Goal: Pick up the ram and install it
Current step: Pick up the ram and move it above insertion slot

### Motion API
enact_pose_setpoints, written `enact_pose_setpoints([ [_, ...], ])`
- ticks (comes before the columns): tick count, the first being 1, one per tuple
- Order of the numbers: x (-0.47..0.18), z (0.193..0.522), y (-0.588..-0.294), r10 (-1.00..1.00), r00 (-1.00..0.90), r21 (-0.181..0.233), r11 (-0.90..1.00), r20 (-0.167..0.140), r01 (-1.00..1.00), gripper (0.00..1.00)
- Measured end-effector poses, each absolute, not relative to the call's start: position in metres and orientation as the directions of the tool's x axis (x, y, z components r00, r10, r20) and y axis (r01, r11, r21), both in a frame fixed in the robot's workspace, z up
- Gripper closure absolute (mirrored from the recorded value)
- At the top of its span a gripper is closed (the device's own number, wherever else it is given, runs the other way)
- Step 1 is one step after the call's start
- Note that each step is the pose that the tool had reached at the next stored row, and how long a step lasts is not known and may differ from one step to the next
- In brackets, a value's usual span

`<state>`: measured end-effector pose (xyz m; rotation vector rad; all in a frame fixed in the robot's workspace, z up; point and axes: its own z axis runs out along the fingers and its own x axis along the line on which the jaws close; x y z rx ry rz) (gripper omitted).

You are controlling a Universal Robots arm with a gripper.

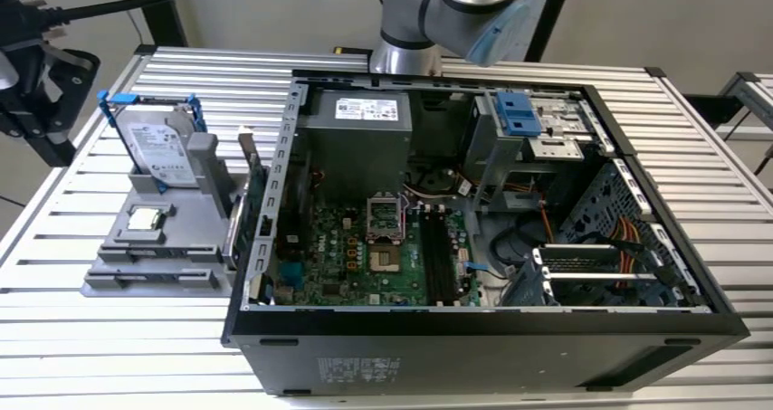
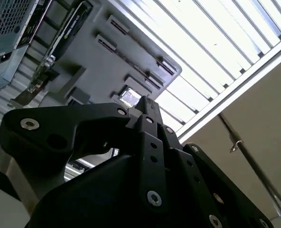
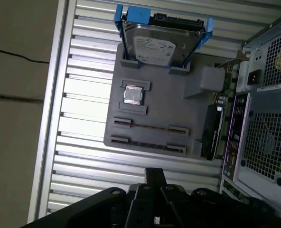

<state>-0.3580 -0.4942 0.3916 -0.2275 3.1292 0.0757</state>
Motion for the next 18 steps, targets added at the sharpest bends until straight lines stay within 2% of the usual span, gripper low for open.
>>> enact_pose_setpoints([
  [18, -0.358, 0.3916, -0.4942, -0.331, -0.944, 0.048, 0.942, -0.007, -0.331, 1.0],
])
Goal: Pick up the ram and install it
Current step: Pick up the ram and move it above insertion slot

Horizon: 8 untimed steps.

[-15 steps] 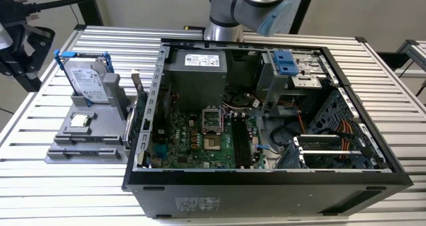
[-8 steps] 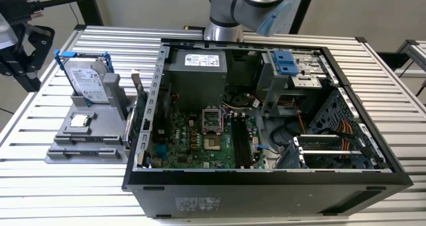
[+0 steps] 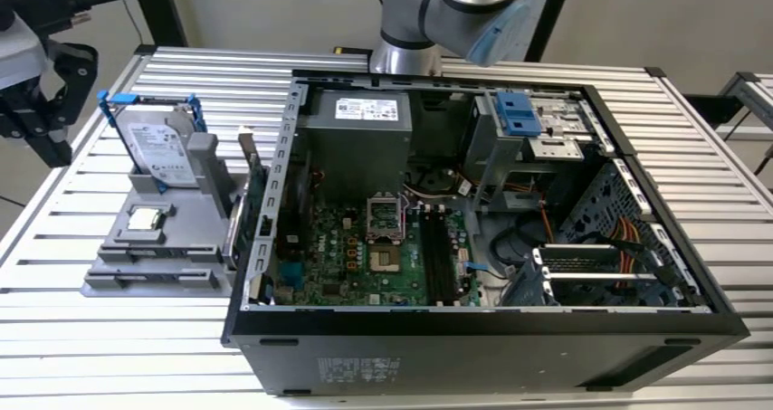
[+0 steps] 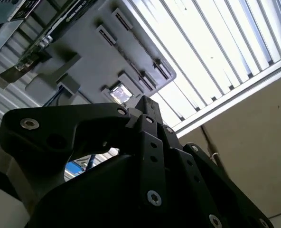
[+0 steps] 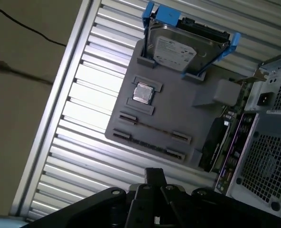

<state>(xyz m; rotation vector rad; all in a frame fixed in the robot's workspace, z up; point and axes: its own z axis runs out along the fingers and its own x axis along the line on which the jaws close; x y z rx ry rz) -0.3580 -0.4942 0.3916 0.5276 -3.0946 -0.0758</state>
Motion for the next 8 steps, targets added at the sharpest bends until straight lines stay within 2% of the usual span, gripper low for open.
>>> enact_pose_setpoints([
  [8, -0.358, 0.3916, -0.4942, -0.399, -0.917, 0.048, 0.916, -0.007, -0.399, 1.0],
])
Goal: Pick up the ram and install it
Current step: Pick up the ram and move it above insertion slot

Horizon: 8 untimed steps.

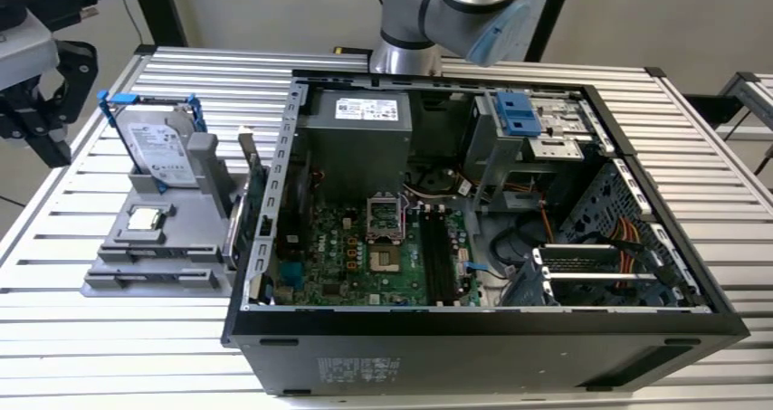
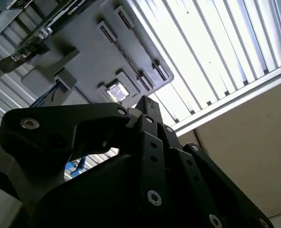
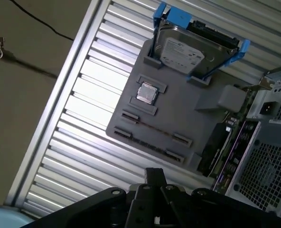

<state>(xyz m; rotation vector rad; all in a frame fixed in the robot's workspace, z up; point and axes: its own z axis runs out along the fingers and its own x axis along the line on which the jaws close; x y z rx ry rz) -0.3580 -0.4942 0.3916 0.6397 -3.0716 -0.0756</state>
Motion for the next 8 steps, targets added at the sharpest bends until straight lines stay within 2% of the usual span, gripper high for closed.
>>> enact_pose_setpoints([
  [8, -0.358, 0.3916, -0.4942, -0.455, -0.891, 0.048, 0.89, -0.007, -0.454, 1.0],
])
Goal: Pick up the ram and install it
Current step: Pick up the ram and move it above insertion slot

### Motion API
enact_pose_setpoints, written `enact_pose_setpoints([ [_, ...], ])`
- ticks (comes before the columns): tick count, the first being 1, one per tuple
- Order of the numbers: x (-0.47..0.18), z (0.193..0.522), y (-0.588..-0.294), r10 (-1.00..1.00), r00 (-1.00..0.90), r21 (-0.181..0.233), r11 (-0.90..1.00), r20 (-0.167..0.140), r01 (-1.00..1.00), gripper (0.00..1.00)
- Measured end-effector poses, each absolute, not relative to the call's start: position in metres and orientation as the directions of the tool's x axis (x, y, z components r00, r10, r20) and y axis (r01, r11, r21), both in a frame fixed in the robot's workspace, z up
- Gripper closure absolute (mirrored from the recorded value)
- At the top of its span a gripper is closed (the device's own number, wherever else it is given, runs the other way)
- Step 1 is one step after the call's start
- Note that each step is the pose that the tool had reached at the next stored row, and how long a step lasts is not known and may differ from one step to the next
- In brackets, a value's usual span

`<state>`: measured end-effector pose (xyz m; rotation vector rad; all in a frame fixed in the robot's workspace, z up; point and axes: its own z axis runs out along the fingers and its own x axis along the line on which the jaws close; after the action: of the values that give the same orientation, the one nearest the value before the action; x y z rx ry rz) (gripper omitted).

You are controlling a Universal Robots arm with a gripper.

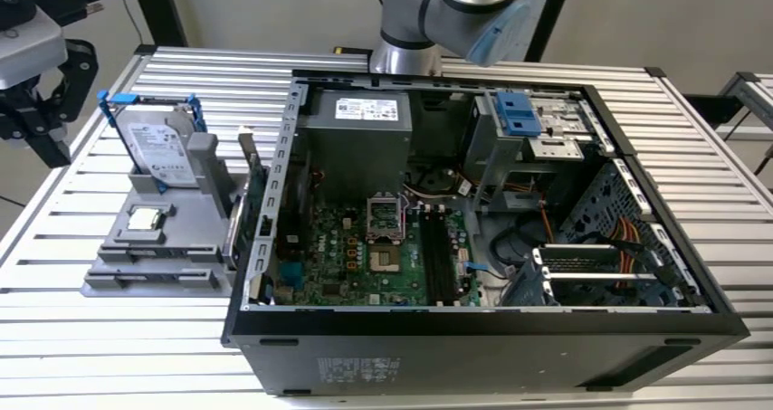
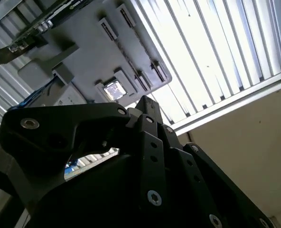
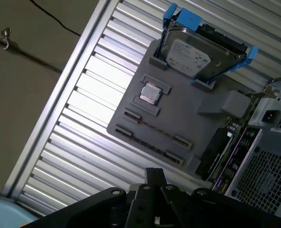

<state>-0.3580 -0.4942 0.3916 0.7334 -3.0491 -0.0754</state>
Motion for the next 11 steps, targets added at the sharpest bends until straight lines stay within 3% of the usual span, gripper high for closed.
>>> enact_pose_setpoints([
  [11, -0.3582, 0.3917, -0.4942, -0.509, -0.86, 0.048, 0.859, -0.007, -0.509, 1.0],
])
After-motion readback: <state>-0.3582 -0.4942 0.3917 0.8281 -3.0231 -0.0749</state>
